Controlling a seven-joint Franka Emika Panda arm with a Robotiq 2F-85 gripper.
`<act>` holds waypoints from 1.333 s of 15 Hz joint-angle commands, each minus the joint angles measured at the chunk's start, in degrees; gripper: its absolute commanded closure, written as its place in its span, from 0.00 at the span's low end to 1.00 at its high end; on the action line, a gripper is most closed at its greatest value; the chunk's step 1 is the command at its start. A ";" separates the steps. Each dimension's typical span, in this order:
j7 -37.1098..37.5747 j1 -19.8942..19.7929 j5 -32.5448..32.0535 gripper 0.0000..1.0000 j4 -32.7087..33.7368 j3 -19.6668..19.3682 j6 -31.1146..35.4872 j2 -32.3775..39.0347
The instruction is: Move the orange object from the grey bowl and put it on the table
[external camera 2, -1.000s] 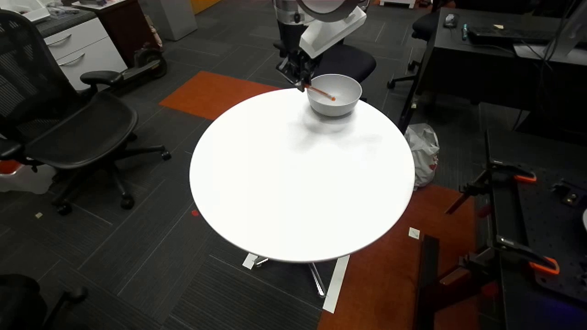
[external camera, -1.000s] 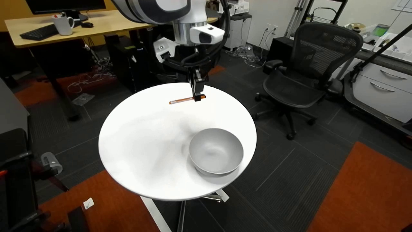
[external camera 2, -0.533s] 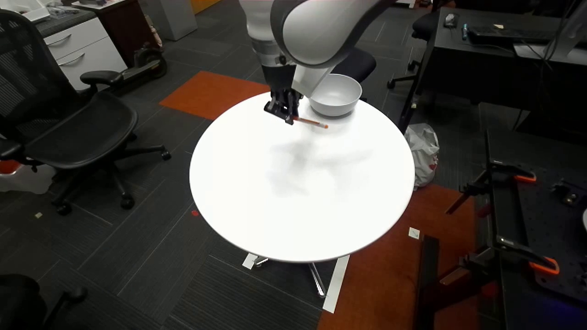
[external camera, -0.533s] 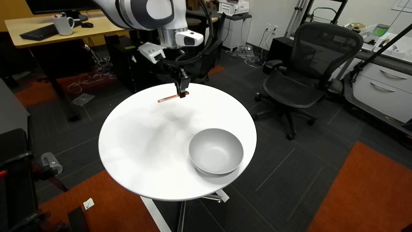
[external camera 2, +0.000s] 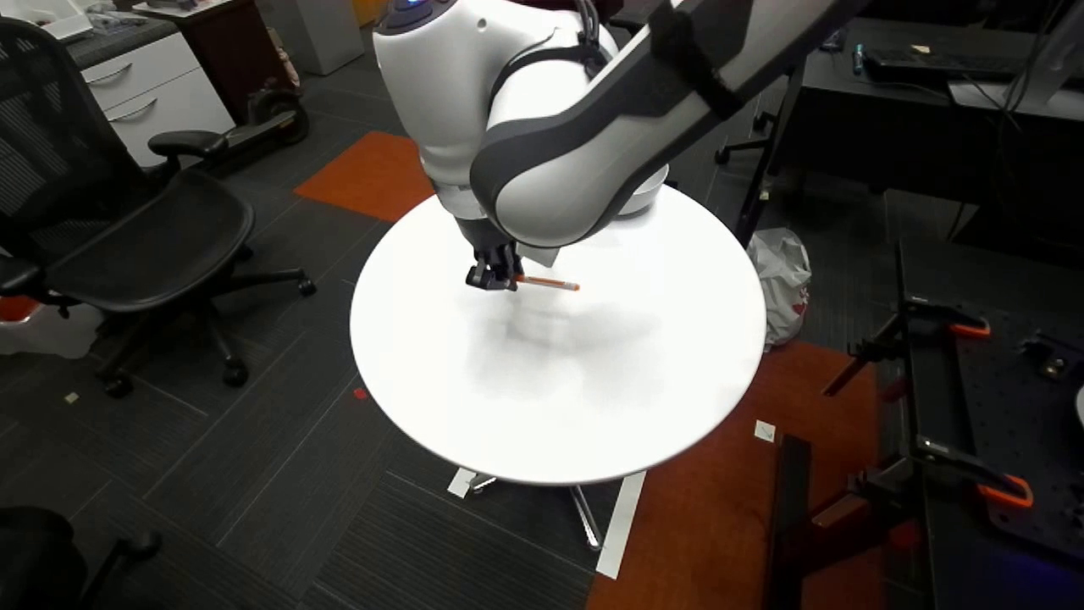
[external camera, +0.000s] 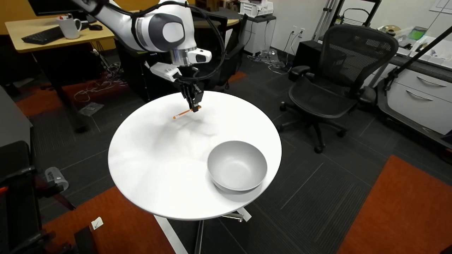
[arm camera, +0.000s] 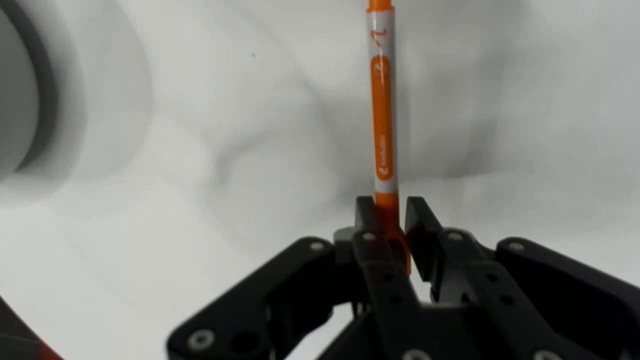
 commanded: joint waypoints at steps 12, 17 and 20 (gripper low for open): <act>-3.44 -1.18 0.57 0.04 6.63 0.13 0.80 3.34; -4.55 -2.29 0.88 0.00 6.67 0.57 0.82 2.78; -7.28 -3.22 1.24 0.00 6.77 1.31 0.31 2.75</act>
